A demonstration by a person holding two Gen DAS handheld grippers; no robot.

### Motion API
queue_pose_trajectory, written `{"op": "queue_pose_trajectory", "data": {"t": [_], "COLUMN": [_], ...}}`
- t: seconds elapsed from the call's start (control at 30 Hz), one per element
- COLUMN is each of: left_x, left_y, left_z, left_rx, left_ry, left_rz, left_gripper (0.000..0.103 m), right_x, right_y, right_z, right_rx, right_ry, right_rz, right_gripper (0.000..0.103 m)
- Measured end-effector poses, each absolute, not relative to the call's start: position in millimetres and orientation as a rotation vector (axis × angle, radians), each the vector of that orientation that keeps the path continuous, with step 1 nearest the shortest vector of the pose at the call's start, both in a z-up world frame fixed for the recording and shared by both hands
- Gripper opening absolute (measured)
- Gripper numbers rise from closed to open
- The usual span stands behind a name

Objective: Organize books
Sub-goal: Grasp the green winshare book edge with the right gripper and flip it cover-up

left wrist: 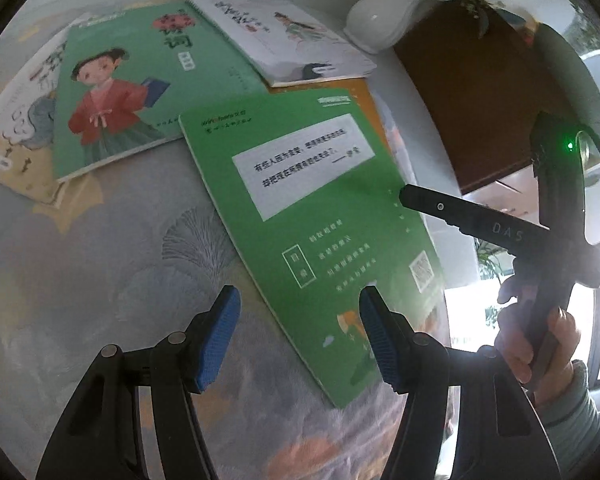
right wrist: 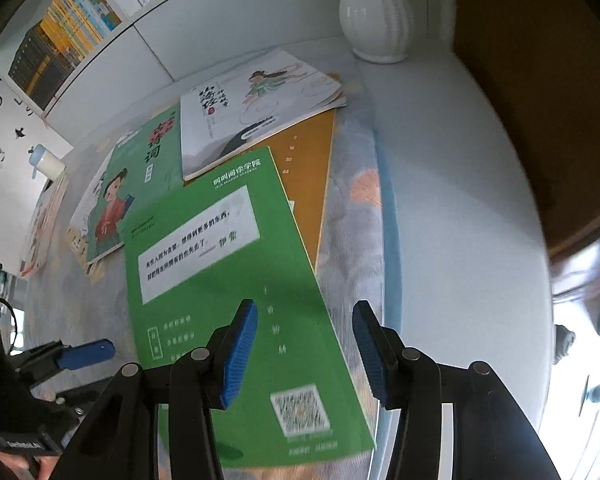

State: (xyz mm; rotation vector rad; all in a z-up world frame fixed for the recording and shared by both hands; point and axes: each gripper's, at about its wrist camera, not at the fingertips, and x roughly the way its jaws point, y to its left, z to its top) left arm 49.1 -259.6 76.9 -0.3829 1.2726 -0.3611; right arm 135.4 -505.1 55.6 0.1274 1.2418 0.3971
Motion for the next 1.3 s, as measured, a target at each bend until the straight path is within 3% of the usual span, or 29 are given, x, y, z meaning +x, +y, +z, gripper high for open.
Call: {"op": "queue_pose_trajectory", "data": {"t": [0.47, 0.77, 0.97, 1.2, 1.3], "left_x": [60.3, 60.0, 69.4, 82.2, 74.8], "left_y": [-253.5, -244.9, -237.3, -248.2, -246.1], "left_z": [61.0, 60.5, 64.6, 64.6, 64.4], "left_rx": [-0.503, -0.539, -0.536, -0.369, -0.355], "left_ry": [1.286, 1.261, 1.215, 1.219, 1.221], "left_rz": [-0.364, -0.344, -0.268, -0.253, -0.268], "left_gripper": [0.059, 0.059, 0.059, 0.059, 0.059], "right_x": [142.1, 113.1, 75.1, 57.1, 59.1], "right_y": [-499.4, -497.9, -494.0, -476.1, -480.5], "right_z": [40.7, 41.0, 39.4, 40.9, 39.1], "right_rx": [0.121, 0.139, 0.107, -0.015, 0.054], "right_ry": [1.306, 1.334, 1.342, 1.308, 1.312], "right_rz": [0.612, 0.664, 0.754, 0.677, 0.712], "right_gripper": [0.058, 0.058, 0.052, 0.052, 0.051]}}
